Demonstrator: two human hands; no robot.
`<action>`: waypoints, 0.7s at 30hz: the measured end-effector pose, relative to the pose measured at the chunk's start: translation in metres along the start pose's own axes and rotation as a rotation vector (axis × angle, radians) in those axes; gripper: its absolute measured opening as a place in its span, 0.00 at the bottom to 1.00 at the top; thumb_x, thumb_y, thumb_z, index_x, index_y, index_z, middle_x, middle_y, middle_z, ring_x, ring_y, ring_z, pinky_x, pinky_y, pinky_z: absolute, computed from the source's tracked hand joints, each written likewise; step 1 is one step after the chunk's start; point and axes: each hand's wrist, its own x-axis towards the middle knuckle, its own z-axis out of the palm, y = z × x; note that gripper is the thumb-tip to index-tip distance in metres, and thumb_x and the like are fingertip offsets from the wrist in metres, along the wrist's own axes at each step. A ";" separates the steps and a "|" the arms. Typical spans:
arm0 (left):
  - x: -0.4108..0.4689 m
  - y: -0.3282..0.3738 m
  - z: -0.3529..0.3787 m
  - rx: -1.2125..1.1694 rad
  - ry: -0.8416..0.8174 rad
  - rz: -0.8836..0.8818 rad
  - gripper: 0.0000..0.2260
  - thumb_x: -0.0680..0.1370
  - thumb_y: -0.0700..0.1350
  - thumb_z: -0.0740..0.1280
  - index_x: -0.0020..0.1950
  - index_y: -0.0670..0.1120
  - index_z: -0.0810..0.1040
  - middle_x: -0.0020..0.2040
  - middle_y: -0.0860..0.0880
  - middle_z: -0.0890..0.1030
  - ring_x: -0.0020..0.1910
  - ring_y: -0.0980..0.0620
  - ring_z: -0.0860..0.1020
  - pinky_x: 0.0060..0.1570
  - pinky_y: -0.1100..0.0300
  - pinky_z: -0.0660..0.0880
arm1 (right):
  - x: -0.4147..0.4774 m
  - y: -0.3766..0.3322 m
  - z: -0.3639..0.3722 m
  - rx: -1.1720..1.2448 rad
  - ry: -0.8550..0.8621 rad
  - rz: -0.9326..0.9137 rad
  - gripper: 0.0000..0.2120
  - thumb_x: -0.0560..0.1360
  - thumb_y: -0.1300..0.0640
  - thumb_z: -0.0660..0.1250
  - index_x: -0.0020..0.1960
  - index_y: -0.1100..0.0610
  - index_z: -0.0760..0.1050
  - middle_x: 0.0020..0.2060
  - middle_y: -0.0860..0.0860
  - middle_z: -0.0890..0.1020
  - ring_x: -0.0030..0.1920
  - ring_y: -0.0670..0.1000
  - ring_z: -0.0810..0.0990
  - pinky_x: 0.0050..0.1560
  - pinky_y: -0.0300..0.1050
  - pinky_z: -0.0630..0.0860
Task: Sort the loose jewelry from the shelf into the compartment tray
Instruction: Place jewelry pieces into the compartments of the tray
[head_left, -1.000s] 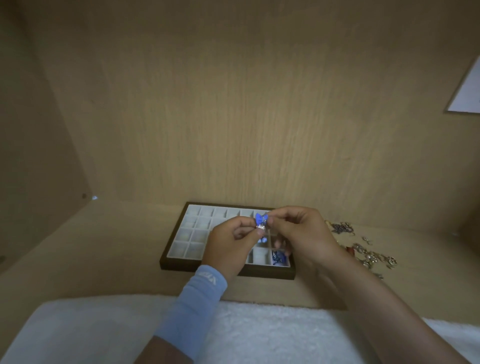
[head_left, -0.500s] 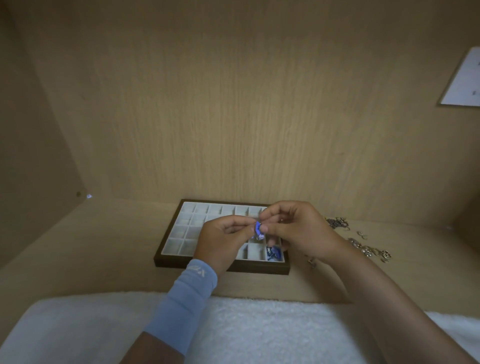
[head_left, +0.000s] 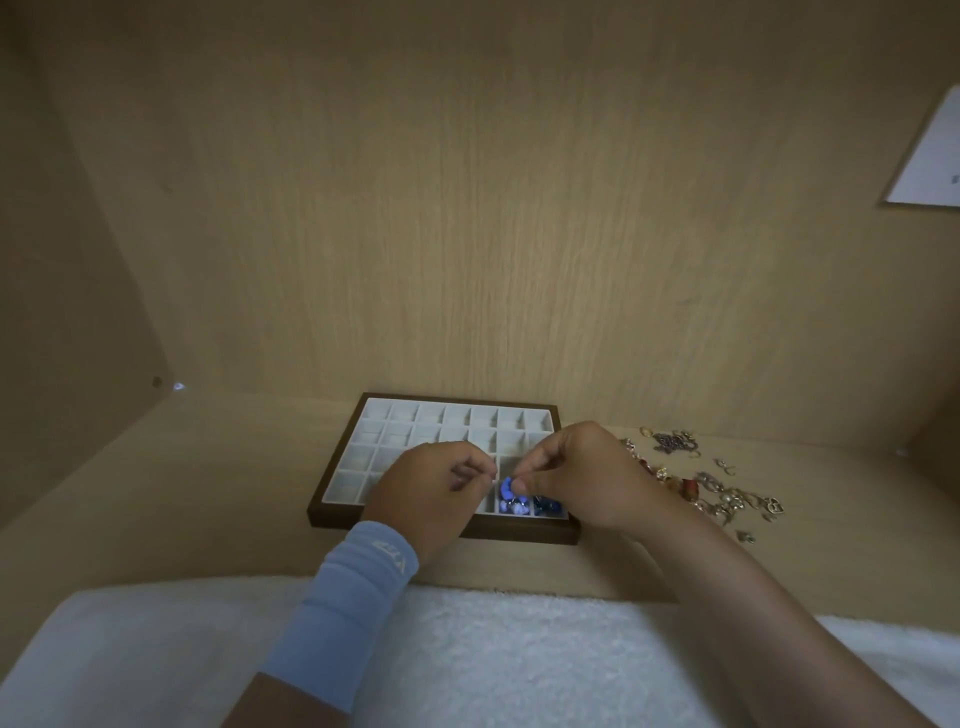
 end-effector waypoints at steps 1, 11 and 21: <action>0.000 -0.001 0.001 0.023 -0.007 0.016 0.05 0.77 0.46 0.67 0.48 0.56 0.81 0.42 0.60 0.79 0.42 0.63 0.76 0.44 0.70 0.71 | 0.000 0.000 0.002 -0.038 0.002 -0.010 0.02 0.71 0.55 0.78 0.40 0.51 0.87 0.31 0.42 0.85 0.32 0.36 0.80 0.37 0.34 0.75; 0.003 -0.008 0.015 0.178 0.028 0.173 0.06 0.76 0.49 0.67 0.49 0.58 0.82 0.47 0.60 0.77 0.51 0.59 0.70 0.53 0.61 0.70 | 0.002 0.004 0.008 -0.296 0.069 -0.046 0.03 0.71 0.49 0.76 0.38 0.45 0.85 0.32 0.43 0.84 0.36 0.42 0.81 0.40 0.46 0.79; 0.007 -0.004 0.021 0.285 0.032 0.219 0.08 0.76 0.56 0.66 0.47 0.56 0.85 0.49 0.61 0.76 0.52 0.59 0.68 0.52 0.62 0.68 | -0.001 0.012 -0.035 -0.334 -0.055 -0.034 0.01 0.71 0.52 0.77 0.42 0.47 0.86 0.39 0.40 0.84 0.42 0.37 0.81 0.47 0.37 0.77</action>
